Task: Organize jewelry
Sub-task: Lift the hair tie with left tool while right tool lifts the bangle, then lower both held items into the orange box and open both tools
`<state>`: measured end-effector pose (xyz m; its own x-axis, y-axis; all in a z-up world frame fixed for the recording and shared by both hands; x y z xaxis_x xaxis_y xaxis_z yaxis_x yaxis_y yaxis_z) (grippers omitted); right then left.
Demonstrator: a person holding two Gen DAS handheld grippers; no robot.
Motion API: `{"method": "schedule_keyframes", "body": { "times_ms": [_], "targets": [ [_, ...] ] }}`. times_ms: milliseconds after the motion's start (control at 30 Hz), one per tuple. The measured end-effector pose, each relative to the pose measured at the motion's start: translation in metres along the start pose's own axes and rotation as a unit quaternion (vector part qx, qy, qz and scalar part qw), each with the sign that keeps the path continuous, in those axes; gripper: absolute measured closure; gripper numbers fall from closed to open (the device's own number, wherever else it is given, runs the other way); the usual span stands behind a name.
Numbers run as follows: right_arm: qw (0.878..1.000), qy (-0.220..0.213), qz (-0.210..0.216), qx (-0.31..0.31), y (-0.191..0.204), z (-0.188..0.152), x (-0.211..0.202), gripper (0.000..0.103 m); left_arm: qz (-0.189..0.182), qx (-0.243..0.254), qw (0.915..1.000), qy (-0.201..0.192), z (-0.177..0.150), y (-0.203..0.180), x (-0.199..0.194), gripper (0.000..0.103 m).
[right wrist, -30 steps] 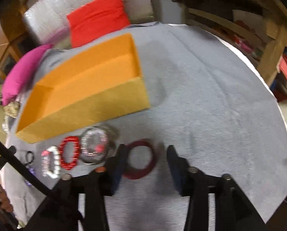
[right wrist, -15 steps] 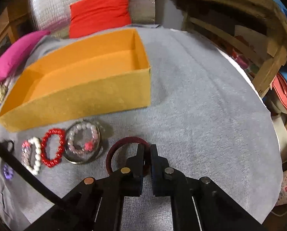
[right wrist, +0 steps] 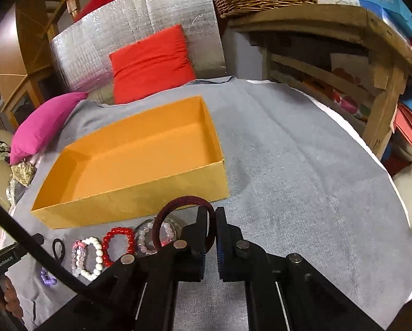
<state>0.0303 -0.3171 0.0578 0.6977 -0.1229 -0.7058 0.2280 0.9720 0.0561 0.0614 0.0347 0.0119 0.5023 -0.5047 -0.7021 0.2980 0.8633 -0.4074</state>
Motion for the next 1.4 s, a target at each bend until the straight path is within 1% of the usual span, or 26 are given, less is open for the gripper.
{"method": "schedule_keyframes", "body": {
  "times_ms": [33,67,100,133,167,267,400,433,467,500,533,567,667,767,867,900,1000,1067,1167,1233,1300,1400],
  "targets": [
    [1.000,0.003,0.000,0.000,0.000,0.000,0.001,0.097,-0.003,-0.011,0.9999,0.009,0.001,0.003,0.003,0.089],
    [1.000,0.007,0.000,0.001,-0.001,-0.001,0.003,0.097,-0.009,-0.021,0.9997,0.012,-0.001,0.005,0.003,0.073],
    [1.000,0.008,-0.001,0.002,-0.002,-0.001,0.004,0.097,-0.015,-0.029,0.9994,0.014,-0.002,0.007,0.002,0.062],
    [1.000,0.009,-0.002,0.002,-0.003,-0.001,0.004,0.097,-0.016,-0.034,0.9992,0.013,-0.003,0.007,0.002,0.041],
    [1.000,0.010,-0.002,0.001,-0.004,-0.001,0.004,0.097,-0.014,-0.031,0.9994,0.010,-0.004,0.005,0.001,0.038],
    [1.000,0.013,0.000,0.003,-0.007,-0.003,0.006,0.097,-0.007,-0.005,0.9998,0.016,-0.005,-0.003,0.007,0.038],
    [1.000,0.016,0.003,-0.004,-0.003,-0.008,0.006,0.097,0.003,-0.004,0.9987,0.050,-0.013,-0.004,0.031,0.039],
    [1.000,0.015,0.003,-0.006,-0.002,-0.009,0.007,0.097,0.013,0.001,0.9983,0.056,-0.015,-0.004,0.036,0.046],
    [1.000,0.015,0.003,-0.007,-0.001,-0.009,0.006,0.097,0.028,0.014,0.9982,0.051,-0.015,-0.005,0.037,0.059],
    [1.000,0.014,0.005,-0.008,0.000,-0.009,0.006,0.097,0.037,0.025,0.9979,0.048,-0.014,-0.006,0.037,0.070],
    [1.000,0.012,0.005,-0.008,0.001,-0.009,0.004,0.097,0.033,0.032,0.9978,0.048,-0.013,-0.008,0.037,0.091],
    [1.000,0.008,0.005,-0.008,0.001,-0.008,0.002,0.097,0.027,0.030,0.9980,0.048,-0.013,-0.009,0.037,0.095],
    [1.000,-0.012,0.011,-0.004,0.004,-0.003,-0.007,0.097,0.025,0.042,0.9984,0.029,-0.011,-0.016,0.030,0.096],
    [0.999,-0.034,0.036,0.005,0.009,0.004,-0.020,0.097,0.001,0.049,0.9988,-0.004,-0.003,-0.029,0.010,0.096],
    [0.996,-0.058,0.062,-0.001,0.023,0.015,-0.030,0.097,-0.028,0.058,0.9971,-0.041,0.007,-0.046,-0.016,0.096],
    [0.995,-0.062,0.075,0.001,0.029,0.021,-0.031,0.097,-0.031,0.061,0.9962,-0.054,0.012,-0.052,-0.024,0.096],
    [0.994,-0.061,0.095,0.006,0.046,0.038,-0.021,0.097,-0.036,0.071,0.9926,-0.092,0.037,-0.069,-0.043,0.095],
    [0.993,-0.058,0.103,0.008,0.057,0.049,-0.010,0.097,-0.030,0.072,0.9906,-0.112,0.056,-0.076,-0.047,0.095],
    [0.993,-0.040,0.114,0.015,0.073,0.060,0.010,0.097,-0.016,0.060,0.9894,-0.131,0.088,-0.071,-0.042,0.095],
    [0.992,-0.029,0.121,0.018,0.081,0.063,0.022,0.097,-0.012,0.052,0.9894,-0.135,0.099,-0.068,-0.029,0.095],
    [0.993,-0.022,0.119,0.016,0.087,0.065,0.033,0.095,-0.001,0.040,0.9911,-0.126,0.101,-0.060,-0.009,0.095],
    [0.994,-0.014,0.109,0.016,0.091,0.064,0.051,0.094,0.008,0.007,0.9943,-0.106,0.100,-0.043,0.016,0.095]
  ]
}}
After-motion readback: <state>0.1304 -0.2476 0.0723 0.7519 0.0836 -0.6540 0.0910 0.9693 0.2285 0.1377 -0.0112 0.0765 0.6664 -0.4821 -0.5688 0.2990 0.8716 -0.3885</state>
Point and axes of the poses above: each gripper's, at about its wrist camera, not at the fingertips, and x roughly the way its jaws point, y to its left, z to its top, the point moved 6 cm from there along x, roughly the way its jaws point, and after that the axes turned 8 degrees about -z, right-handed, at the moved point
